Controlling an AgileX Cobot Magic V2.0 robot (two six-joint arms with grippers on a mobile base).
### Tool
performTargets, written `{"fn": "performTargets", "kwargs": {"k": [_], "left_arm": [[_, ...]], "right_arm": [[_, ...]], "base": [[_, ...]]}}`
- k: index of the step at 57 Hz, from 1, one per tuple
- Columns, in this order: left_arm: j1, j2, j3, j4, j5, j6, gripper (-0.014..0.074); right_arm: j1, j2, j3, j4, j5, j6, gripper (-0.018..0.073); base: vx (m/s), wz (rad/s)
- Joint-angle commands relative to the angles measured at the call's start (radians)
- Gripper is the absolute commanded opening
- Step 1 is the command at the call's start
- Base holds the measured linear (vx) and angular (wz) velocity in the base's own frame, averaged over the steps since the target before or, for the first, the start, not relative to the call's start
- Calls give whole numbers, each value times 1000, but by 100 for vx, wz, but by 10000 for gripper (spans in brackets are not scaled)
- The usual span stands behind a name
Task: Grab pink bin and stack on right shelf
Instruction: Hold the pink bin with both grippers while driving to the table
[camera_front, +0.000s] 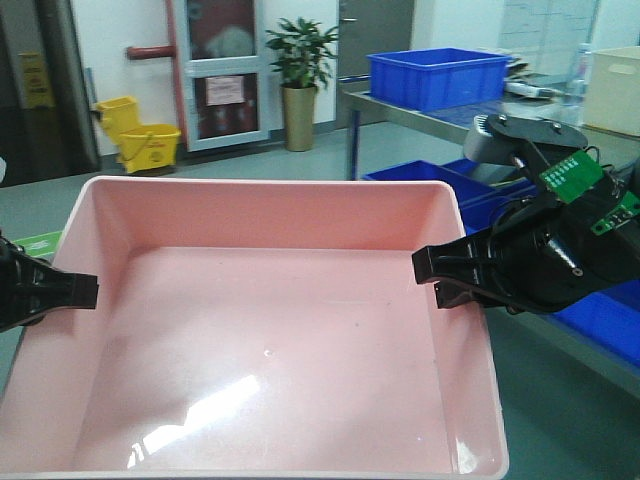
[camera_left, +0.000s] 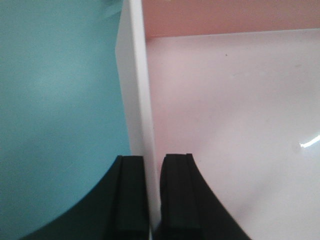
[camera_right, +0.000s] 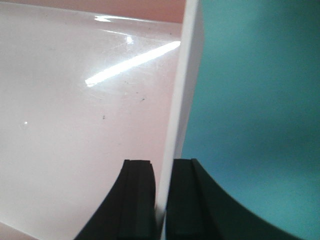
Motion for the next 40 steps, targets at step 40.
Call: {"fn": "performTargets", "kwargs": {"k": [40], "left_arm": [[5,-35,-31,15,-77,10,-1]], "right_arm": [[-17,-37,-30,-69,-61,-22,-8]], "base": [[33,-11]]}}
